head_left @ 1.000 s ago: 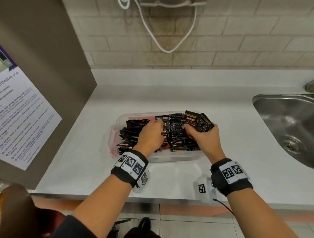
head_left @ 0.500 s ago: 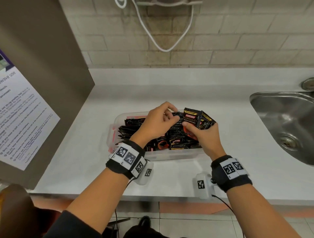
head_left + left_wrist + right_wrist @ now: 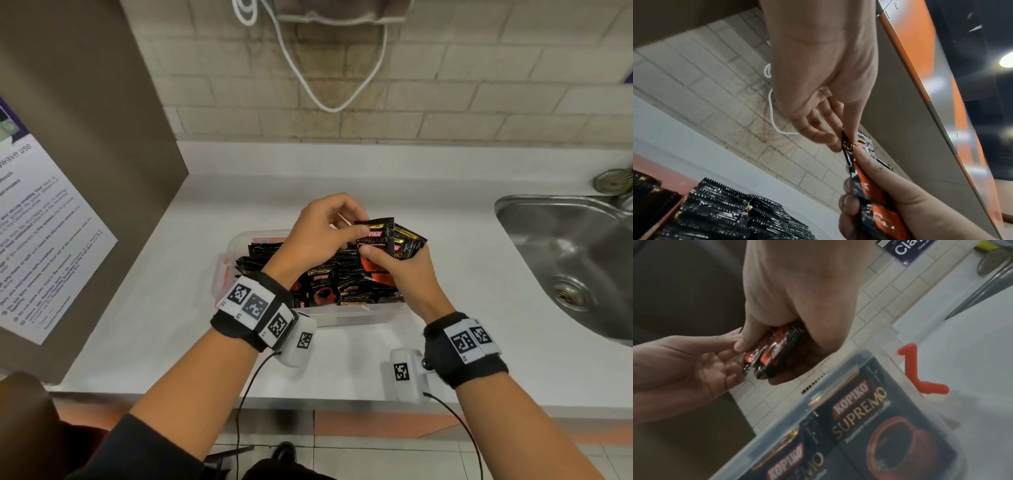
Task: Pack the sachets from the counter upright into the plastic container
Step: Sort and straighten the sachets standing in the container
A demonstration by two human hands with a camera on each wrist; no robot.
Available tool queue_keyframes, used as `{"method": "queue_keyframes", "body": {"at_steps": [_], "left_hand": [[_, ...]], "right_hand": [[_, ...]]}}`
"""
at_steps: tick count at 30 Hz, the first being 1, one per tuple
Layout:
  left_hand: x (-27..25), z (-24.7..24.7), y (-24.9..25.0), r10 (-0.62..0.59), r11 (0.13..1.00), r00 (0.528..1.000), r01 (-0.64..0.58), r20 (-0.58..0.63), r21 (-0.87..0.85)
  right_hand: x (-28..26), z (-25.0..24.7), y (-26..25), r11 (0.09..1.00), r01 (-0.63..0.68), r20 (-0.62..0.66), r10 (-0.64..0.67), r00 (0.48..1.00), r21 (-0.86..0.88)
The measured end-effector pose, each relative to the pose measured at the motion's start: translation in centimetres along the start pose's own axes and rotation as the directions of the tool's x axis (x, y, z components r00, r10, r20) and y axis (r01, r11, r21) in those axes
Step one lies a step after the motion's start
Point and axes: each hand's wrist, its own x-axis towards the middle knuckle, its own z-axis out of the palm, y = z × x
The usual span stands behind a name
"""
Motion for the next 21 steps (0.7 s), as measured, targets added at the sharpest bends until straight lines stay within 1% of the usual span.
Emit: {"method": "queue_keyframes", "body": {"at_steps": [3, 6, 9, 11, 13, 15, 18, 21], "left_hand": [[-0.4, 0.1, 0.1, 0.047, 0.999, 0.998, -0.046, -0.044, 0.009], [-0.7, -0.2, 0.4, 0.059, 0.998, 0.997, -0.06, -0.043, -0.012], [-0.6, -1.6, 0.5, 0.031, 0.998, 0.997, -0.034, -0.076, -0.048], [-0.5, -2.9, 0.3, -0.017, 0.999, 0.995, 0.013, -0.099, -0.034], [-0.7, -3.8, -0.2, -0.075, 0.996, 0.992, 0.08, -0.103, 0.043], [-1.0, -4.2, -1.1, -0.122, 0.977, 0.988, 0.136, -0.096, 0.161], [-1.5, -3.9, -2.5, -0.182, 0.915, 0.981, 0.194, -0.066, 0.353], [-1.9, -3.4, -4.2, -0.236, 0.883, 0.969, 0.245, -0.073, 0.401]], "right_hand": [[0.0, 0.2, 0.0, 0.999, -0.038, 0.042, 0.037, 0.998, 0.022], [0.0, 0.2, 0.1, 0.997, -0.078, 0.043, 0.077, 0.996, 0.015], [0.0, -0.2, 0.4, 0.997, -0.073, 0.017, 0.073, 0.997, 0.021], [0.0, -0.6, 0.4, 0.997, -0.052, -0.051, 0.054, 0.997, 0.049], [0.0, -1.0, 0.4, 0.997, -0.036, -0.135, 0.045, 0.99, 0.067], [0.2, -1.3, 0.4, 0.998, -0.019, -0.19, 0.03, 0.981, 0.06], [0.5, -1.0, 1.1, 1.0, 0.002, -0.221, -0.005, 0.975, -0.013], [0.7, -0.7, 1.9, 0.998, 0.024, -0.242, -0.039, 0.969, -0.063]]}}
